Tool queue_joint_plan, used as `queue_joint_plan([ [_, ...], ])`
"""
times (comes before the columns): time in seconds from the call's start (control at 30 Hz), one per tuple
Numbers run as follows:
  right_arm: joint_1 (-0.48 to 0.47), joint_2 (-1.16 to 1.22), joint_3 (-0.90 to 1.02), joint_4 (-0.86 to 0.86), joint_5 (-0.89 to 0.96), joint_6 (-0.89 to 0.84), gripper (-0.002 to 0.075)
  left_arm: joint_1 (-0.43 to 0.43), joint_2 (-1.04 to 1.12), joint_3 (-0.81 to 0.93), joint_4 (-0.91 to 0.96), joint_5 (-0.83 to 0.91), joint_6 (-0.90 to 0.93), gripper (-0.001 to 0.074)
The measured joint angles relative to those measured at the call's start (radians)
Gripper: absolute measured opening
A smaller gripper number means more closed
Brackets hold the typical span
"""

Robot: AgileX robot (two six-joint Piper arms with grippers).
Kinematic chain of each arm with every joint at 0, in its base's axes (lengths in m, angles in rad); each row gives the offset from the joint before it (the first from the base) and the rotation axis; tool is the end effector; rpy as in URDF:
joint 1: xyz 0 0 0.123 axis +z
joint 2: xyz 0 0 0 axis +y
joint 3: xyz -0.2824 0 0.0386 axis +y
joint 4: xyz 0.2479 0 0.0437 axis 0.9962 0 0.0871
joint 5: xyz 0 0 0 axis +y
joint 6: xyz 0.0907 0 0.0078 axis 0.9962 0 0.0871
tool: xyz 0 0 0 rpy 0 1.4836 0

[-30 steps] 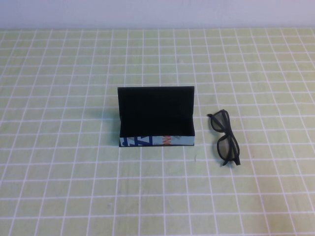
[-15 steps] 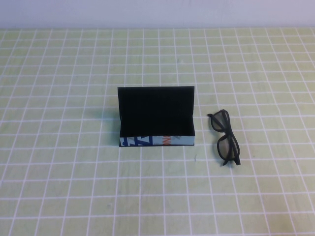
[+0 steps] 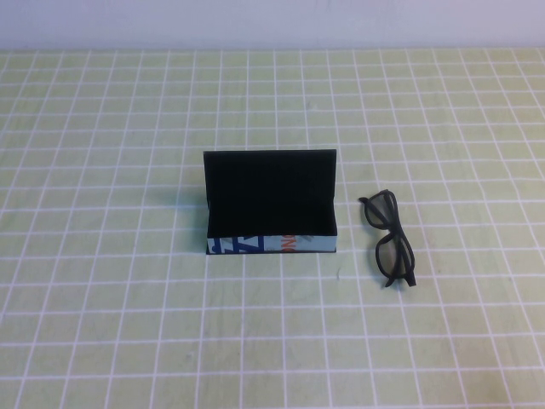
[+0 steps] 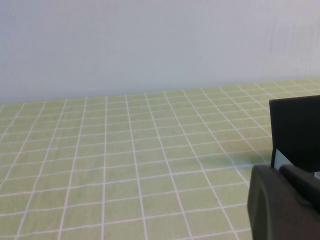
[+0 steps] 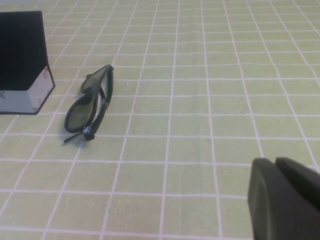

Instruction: Take glasses out of glasses case

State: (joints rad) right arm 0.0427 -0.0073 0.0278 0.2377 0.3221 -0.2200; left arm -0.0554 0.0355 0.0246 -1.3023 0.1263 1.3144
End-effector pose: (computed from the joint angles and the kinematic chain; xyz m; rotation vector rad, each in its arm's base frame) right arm 0.0537 0.0091 0.1758 -0.0863 1.8162 0.1022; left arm 0.0589 -0.0145 0.1997 0.1502 1.5716 -0.1283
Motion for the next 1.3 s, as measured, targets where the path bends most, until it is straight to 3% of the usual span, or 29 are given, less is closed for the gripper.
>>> queue_joint_plan([
  [0.6, 0.0, 0.0, 0.0, 0.002, 0.001, 0.0, -0.0018, 0.0, 0.0, 0.0, 0.034, 0.0, -0.016, -0.0004],
  [0.7, 0.0, 0.0, 0.0, 0.002, 0.001, 0.0, -0.0018, 0.0, 0.0, -0.004, 0.238, 0.021, -0.203, -0.0004],
  [0.83, 0.0, 0.0, 0.0, 0.002, 0.001, 0.0, -0.0018, 0.0, 0.0, -0.033, 0.74, 0.001, -0.725, -0.0004],
  [0.97, 0.0, 0.0, 0.0, 0.003, 0.001, 0.0, -0.0018, 0.0, 0.0, -0.008, 1.088, -0.084, -1.089, -0.0004],
  [1.17, 0.0, 0.0, 0.0, 0.003, 0.002, 0.0, -0.0018, 0.0, -0.011, -0.002, 1.221, -0.083, -1.222, -0.0004],
  [1.3, 0.0, 0.0, 0.0, 0.003, 0.002, 0.0, -0.0018, 0.0, -0.021, -0.002, 1.232, 0.03, -1.226, -0.0004],
])
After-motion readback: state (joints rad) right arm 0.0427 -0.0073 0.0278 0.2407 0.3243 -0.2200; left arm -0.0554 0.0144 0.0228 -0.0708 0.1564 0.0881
